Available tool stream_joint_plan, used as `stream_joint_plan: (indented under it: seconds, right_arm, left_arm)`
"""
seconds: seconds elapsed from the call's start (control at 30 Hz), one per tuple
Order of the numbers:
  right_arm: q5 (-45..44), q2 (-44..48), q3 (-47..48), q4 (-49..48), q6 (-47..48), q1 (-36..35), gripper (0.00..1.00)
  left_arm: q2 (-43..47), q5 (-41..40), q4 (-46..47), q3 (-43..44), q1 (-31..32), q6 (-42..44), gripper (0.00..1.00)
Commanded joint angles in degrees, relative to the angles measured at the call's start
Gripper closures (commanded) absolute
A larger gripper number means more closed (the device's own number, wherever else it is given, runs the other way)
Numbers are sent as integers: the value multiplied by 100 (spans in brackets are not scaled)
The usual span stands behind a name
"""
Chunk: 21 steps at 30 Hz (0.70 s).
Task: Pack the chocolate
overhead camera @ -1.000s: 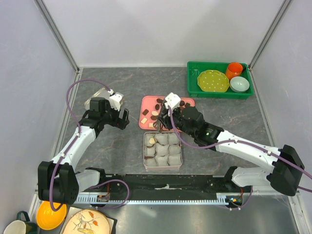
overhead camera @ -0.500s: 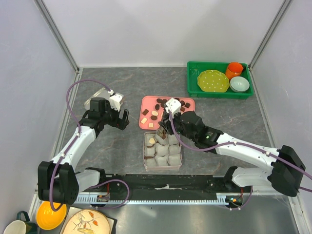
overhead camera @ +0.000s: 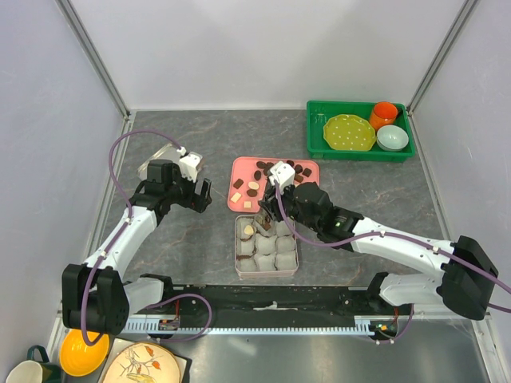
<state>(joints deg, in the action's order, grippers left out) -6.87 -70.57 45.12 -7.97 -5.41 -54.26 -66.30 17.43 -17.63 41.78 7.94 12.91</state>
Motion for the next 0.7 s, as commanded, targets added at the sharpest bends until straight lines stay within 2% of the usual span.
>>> stream_joint_plan:
  seconds: [0.0,0.2,0.4,0.67]
  right_arm:
    - [90,219,207,-12,-30,-32,59]
    - [107,342,330,41,-39,-41,58]
    - [20,386,611,14,57,-50,62]
    - [-358,-422,1182,-504,506,-41,64]
  left_arm:
    - [100,24,58,85,-30,124,1]
    - [153,6,49,41,-30,151,1]
    - [188,15,49,23,-30,151,1]
    - [162,15,75,15,-30,124,1]
